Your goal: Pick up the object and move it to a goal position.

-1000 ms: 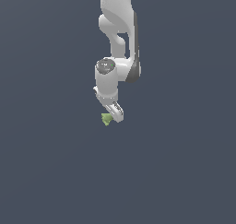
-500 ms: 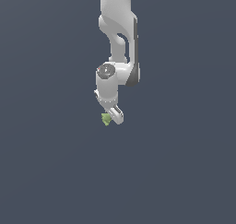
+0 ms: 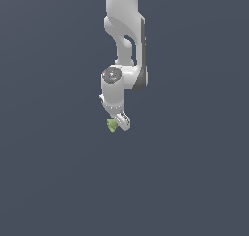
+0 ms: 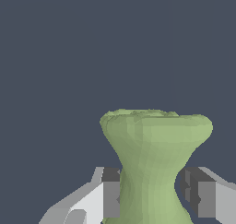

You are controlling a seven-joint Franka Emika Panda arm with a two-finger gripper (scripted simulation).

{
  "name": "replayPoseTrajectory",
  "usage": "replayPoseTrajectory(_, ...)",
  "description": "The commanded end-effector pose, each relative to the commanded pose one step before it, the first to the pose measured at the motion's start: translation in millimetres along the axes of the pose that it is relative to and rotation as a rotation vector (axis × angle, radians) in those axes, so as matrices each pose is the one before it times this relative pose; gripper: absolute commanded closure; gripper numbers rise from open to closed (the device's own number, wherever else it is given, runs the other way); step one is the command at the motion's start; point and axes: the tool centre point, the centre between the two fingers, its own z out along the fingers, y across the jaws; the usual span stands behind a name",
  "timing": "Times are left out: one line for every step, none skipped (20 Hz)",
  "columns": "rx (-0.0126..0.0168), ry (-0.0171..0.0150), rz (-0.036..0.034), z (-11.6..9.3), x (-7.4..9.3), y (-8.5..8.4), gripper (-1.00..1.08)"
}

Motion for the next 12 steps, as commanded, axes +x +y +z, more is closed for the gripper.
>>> replayPoseTrajectory(0.00021, 0.00037, 0.00061, -1.98, 0.78, 0.6, 1.08)
replayPoseTrajectory(0.0, 0.0, 0.0, -1.84, 0.33, 0.44, 1.08)
replayPoseTrajectory(0.0, 0.0, 0.0, -2.37, 0.43, 0.56, 1.08)
replayPoseTrajectory(0.0, 0.0, 0.0, -2.91, 0.53, 0.69, 1.08)
replayPoseTrajectory(0.0, 0.0, 0.0, -3.45, 0.63, 0.82, 1.08)
replayPoseTrajectory(0.0, 0.0, 0.0, -4.0, 0.73, 0.95, 1.08)
replayPoseTrajectory(0.00022, -0.00045, 0.00048, -4.49, 1.07, 1.27, 1.08)
replayPoseTrajectory(0.0, 0.0, 0.0, -5.14, 0.94, 1.22, 1.08)
replayPoseTrajectory(0.0, 0.0, 0.0, -5.73, 1.06, 1.36, 1.08)
replayPoseTrajectory(0.0, 0.0, 0.0, -6.31, 1.17, 1.49, 1.08)
replayPoseTrajectory(0.0, 0.0, 0.0, -6.87, 1.28, 1.63, 1.08)
replayPoseTrajectory(0.0, 0.0, 0.0, -7.42, 1.39, 1.75, 1.08)
